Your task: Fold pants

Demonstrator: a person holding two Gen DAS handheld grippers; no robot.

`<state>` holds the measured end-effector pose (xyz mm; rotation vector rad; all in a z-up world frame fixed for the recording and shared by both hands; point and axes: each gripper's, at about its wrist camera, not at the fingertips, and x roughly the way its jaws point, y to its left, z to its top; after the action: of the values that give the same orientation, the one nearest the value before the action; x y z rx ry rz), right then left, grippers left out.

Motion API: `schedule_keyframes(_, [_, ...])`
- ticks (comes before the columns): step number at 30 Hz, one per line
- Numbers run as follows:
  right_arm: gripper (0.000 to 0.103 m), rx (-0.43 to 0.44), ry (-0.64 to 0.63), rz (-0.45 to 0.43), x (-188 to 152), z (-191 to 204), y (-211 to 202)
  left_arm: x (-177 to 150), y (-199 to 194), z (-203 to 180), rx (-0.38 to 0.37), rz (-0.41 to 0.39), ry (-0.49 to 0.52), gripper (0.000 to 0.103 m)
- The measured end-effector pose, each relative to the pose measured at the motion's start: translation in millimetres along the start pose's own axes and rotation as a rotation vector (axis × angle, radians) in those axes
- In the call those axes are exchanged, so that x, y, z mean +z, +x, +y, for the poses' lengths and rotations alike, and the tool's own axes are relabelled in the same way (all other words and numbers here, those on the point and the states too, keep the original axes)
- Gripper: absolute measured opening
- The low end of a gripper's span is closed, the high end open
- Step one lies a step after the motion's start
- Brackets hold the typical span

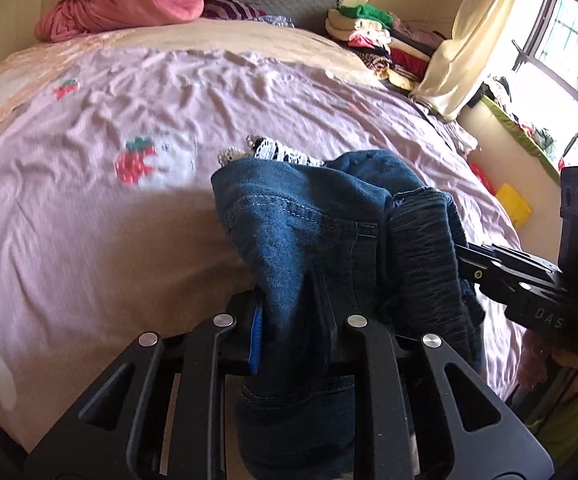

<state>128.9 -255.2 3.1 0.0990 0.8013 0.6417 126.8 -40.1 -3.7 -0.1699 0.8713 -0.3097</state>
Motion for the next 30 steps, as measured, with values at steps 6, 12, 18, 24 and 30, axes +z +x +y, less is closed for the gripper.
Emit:
schedule_keyframes(6, [0.016,-0.022,-0.002,-0.016,31.8,-4.8,17.6,34.9,8.0,6.9,0.038,-0.047,0.022,0.013])
schedule_keyframes(12, [0.016,-0.046,-0.002,-0.003,50.3,-10.4,40.5,56.3,24.2,18.2,0.072,-0.06,0.025,0.013])
schedule_keyframes(18, [0.016,-0.063,0.015,0.005,58.1,-21.3,57.6,62.2,35.8,24.2,0.076,-0.055,0.018,0.013])
schedule_keyframes(24, [0.016,-0.079,0.015,0.038,55.6,-30.0,74.5,59.8,49.1,31.2,0.081,-0.033,0.006,0.013])
schedule_keyframes(30, [0.018,-0.089,0.055,0.062,49.2,-40.1,84.3,54.0,62.1,43.3,0.083,0.001,-0.022,0.014])
